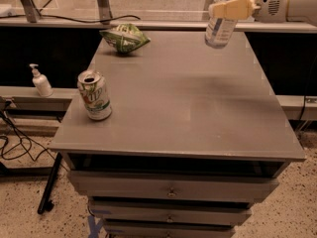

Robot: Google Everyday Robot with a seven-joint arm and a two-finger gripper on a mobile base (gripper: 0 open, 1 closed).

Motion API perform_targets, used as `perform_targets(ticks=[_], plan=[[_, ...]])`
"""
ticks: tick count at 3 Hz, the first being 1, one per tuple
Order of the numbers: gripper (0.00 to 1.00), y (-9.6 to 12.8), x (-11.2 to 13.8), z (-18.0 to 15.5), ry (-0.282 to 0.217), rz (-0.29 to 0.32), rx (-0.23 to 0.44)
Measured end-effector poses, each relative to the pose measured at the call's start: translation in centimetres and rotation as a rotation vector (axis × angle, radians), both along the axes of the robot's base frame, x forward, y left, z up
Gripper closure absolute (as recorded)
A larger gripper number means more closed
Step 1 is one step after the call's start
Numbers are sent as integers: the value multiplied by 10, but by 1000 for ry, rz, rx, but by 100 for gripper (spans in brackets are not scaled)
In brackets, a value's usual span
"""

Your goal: Move blue plastic bottle near 7up can

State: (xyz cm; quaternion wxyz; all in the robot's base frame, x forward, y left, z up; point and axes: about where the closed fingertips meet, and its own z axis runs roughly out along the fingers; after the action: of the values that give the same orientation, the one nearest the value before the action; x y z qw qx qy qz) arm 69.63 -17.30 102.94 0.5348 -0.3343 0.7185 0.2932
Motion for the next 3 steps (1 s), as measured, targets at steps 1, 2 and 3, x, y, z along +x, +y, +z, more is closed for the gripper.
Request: perform_targets(ticks=[1,2,3], plan=[[100,0,0,0,0,0,0],[100,24,-5,-9,20,50,-6],[100,57,-23,-19,30,98,-22]])
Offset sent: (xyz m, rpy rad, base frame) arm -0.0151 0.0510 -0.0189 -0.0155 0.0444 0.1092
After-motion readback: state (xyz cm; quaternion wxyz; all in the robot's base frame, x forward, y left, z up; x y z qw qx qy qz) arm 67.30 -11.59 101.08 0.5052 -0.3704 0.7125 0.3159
